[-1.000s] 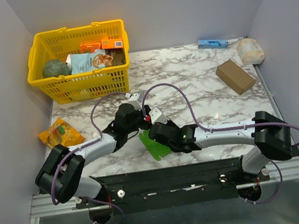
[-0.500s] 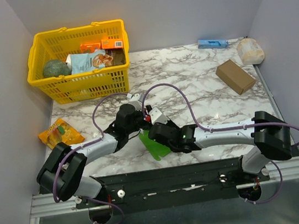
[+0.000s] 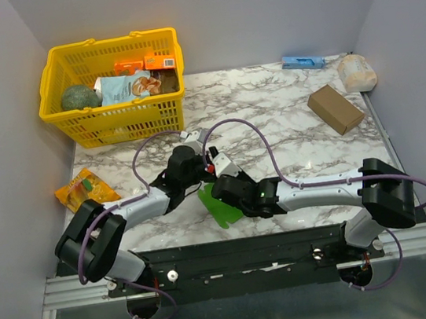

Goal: Fold the paper box

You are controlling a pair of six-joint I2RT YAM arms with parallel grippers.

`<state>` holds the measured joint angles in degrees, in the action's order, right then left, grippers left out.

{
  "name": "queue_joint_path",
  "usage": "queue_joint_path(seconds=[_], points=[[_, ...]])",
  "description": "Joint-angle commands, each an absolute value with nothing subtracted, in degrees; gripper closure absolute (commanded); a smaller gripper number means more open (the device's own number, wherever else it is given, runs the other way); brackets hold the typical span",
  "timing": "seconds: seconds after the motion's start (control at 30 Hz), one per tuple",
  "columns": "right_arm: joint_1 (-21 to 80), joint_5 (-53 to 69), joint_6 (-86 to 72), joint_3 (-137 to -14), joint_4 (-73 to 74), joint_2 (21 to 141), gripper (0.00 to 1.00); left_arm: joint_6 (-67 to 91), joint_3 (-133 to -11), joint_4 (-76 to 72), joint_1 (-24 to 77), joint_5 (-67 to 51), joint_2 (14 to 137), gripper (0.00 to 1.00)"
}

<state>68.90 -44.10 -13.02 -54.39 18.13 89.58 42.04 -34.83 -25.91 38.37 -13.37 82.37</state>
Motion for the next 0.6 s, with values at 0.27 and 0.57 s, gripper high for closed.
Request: queue_joint_path(seconds=[0.27, 0.57], points=[[69.6, -39.5, -14.9, -52.8, 17.7, 91.4, 0.99, 40.1, -38.8, -27.1, 38.6, -11.9, 86.9, 0.48], [69.6, -39.5, -16.3, -52.8, 17.8, 90.8, 0.97, 40.0, -32.5, -31.0, 38.7, -12.5, 86.0, 0.58]])
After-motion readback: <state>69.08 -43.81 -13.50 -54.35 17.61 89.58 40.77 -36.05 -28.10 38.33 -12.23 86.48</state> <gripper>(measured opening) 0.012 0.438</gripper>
